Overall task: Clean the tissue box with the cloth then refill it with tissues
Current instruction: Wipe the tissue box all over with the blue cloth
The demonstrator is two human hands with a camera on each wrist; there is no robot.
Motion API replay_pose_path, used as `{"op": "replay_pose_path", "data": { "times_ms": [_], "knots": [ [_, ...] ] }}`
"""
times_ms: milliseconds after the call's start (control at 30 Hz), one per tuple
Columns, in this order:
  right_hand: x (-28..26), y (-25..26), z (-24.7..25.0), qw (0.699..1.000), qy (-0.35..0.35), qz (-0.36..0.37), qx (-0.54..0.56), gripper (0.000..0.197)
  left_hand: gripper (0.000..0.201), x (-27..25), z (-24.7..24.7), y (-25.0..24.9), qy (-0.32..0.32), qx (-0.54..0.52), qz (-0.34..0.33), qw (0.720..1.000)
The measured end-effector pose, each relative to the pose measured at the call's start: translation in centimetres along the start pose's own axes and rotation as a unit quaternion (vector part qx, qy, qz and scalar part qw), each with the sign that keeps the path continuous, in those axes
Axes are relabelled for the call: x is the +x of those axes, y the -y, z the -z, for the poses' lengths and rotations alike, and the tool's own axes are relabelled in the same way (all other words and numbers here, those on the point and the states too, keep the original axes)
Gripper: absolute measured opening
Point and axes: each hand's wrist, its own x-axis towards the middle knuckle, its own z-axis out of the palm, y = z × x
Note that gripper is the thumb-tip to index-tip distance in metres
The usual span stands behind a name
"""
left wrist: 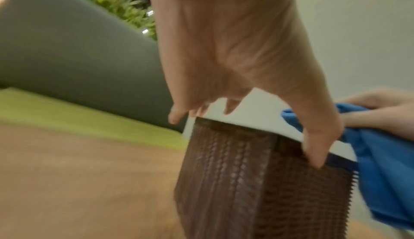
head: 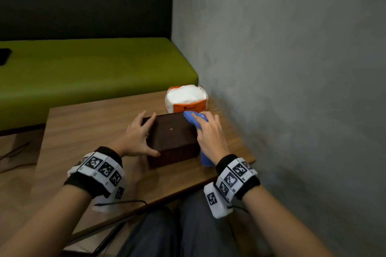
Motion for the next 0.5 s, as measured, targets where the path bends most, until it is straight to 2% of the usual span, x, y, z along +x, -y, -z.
{"op": "replay_pose_path", "data": {
  "times_ms": [67, 133, 200, 267, 333, 367, 467, 500],
  "knots": [
    [-0.3, 0.1, -0.5, 0.999, -0.02, -0.031, 0.011, 0.044, 0.131, 0.9, -0.3, -1.3, 0.01, 0.096, 0.01, 0.995],
    [-0.4, 0.5, -1.2, 0.999, -0.002, -0.048, -0.019, 0.046, 0.127, 1.7, -0.8, -2.7, 0.019, 0.109, 0.032, 0.993],
    [-1.2, 1.9, -1.8, 0.999, 0.022, -0.005, -0.048, 0.046, 0.125, 2.5, -1.0, -3.0, 0.006, 0.097, 0.046, 0.994],
    [-2.9, 2.6, -2.3, 0.994, 0.048, 0.078, -0.053, 0.047, 0.123, 2.6, -1.1, -2.7, -0.024, 0.075, 0.052, 0.996],
    [-3.7, 1.3, -2.0, 0.989, 0.071, 0.123, -0.049, 0.052, 0.121, 2.5, -1.3, -2.5, -0.052, 0.067, 0.061, 0.995],
    [-3.2, 0.3, -1.7, 0.99, 0.071, 0.111, -0.055, 0.054, 0.121, 2.4, -1.4, -2.6, -0.06, 0.069, 0.065, 0.994],
    [-1.2, -0.7, -1.2, 0.997, 0.043, -0.001, -0.063, 0.053, 0.121, 2.2, -1.5, -2.9, -0.06, 0.059, 0.077, 0.993],
    [-1.1, 0.2, -1.3, 0.997, 0.054, 0.001, -0.056, 0.051, 0.121, 2.2, -1.4, -2.9, -0.06, 0.055, 0.076, 0.994]
  ]
}}
